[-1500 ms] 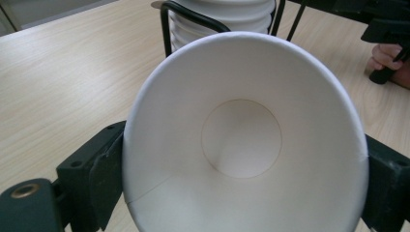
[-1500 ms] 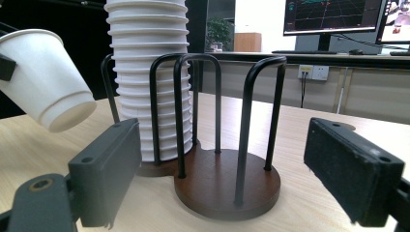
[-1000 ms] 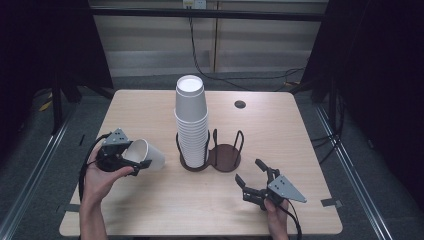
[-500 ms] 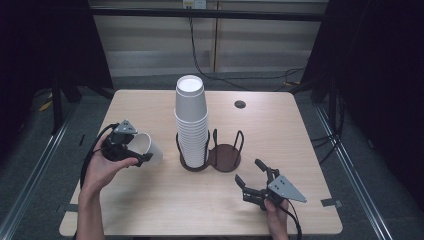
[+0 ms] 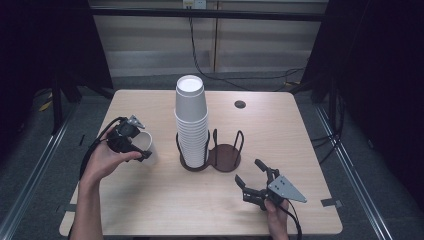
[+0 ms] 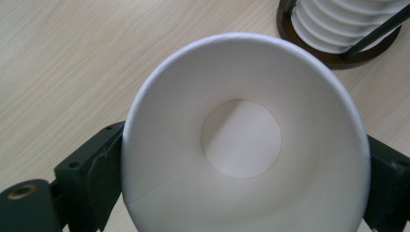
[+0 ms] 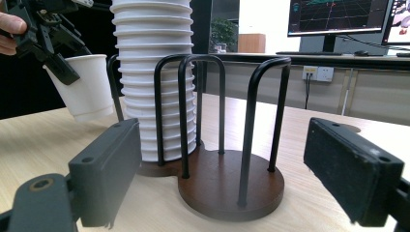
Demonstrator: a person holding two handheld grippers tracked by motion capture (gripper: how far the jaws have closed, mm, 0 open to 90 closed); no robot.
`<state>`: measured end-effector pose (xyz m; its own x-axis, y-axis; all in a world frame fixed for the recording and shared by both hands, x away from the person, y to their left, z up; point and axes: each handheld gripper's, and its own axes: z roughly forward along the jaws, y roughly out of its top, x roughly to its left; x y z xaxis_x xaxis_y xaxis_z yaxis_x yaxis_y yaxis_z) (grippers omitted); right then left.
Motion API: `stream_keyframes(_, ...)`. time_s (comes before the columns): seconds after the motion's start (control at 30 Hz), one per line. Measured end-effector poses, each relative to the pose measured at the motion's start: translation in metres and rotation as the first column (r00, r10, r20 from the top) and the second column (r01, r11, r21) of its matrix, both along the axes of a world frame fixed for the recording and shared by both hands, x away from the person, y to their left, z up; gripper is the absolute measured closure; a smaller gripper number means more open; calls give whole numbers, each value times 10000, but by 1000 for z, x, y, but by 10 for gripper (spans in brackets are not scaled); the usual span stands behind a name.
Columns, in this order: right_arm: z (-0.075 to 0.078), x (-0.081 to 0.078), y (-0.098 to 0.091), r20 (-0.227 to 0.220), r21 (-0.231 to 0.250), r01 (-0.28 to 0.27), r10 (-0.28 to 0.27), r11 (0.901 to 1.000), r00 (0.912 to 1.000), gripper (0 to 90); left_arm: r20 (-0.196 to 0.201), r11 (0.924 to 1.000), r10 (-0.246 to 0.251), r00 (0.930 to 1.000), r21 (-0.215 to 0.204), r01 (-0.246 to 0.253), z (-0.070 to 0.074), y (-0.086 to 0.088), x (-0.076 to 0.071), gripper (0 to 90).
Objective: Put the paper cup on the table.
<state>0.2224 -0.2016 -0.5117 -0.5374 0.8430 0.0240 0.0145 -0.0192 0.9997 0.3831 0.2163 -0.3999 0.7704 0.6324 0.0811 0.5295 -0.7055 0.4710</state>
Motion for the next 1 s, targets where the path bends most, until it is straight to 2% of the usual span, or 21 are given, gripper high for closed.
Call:
stream_keyframes(0.07,0,0,0,-2,1,-6,6,10000,10000,131,-31,9999,-31,10000,102,31,-1,-2,2,82)
stream_keyframes(0.1,0,0,0,1,0,-13,13,10000,10000,131,-172,9998,-121,9998,171,124,-2,-2,4,81)
stream_keyframes(0.17,0,0,0,12,8,-15,15,10000,10000,132,-320,9997,12,9995,233,-4,-3,-4,6,81)
stream_keyframes(0.23,0,0,0,12,-8,-16,16,10000,10000,131,-318,9984,-80,9995,565,98,-3,-6,9,80)
stream_keyframes(0.27,0,0,0,12,-8,-16,16,10000,10000,131,-286,9987,20,9996,507,-5,-4,-7,9,80)
stream_keyframes(0.3,0,0,0,15,12,-14,14,10000,10000,131,-409,9973,-123,9991,712,152,-4,-9,10,80)
stream_keyframes(0.4,0,0,0,3,3,-17,17,10000,10000,131,-232,9952,-48,9997,973,71,-5,-12,11,77)
stream_keyframes(0.53,0,0,0,1,3,-14,14,10000,10000,131,-501,9930,-149,9986,1159,207,-9,-16,14,74)
stream_keyframes(0.67,0,0,0,0,3,-14,14,10000,10000,131,-448,9904,-98,9989,1372,159,-13,-19,16,66)
stream_keyframes(0.7,0,0,0,-1,4,-12,12,10000,10000,131,-332,9861,-97,9994,1654,150,-15,-21,16,65)
stream_keyframes(0.73,0,0,0,-1,6,-12,12,10000,10000,131,-340,9848,-90,9994,1733,148,-16,-21,16,64)
stream_keyframes(0.77,0,0,0,6,14,-9,9,10000,10000,132,-440,9851,-183,9989,1702,255,-18,-22,18,62)
stream_keyframes(0.83,0,0,0,-1,4,-11,11,10000,10000,131,-271,9878,-159,9995,1547,199,-20,-23,17,55)
stream_keyframes(1.0,0,0,0,-10,4,-8,8,10000,10000,131,-386,9888,-209,9990,1469,263,-21,-22,18,45)
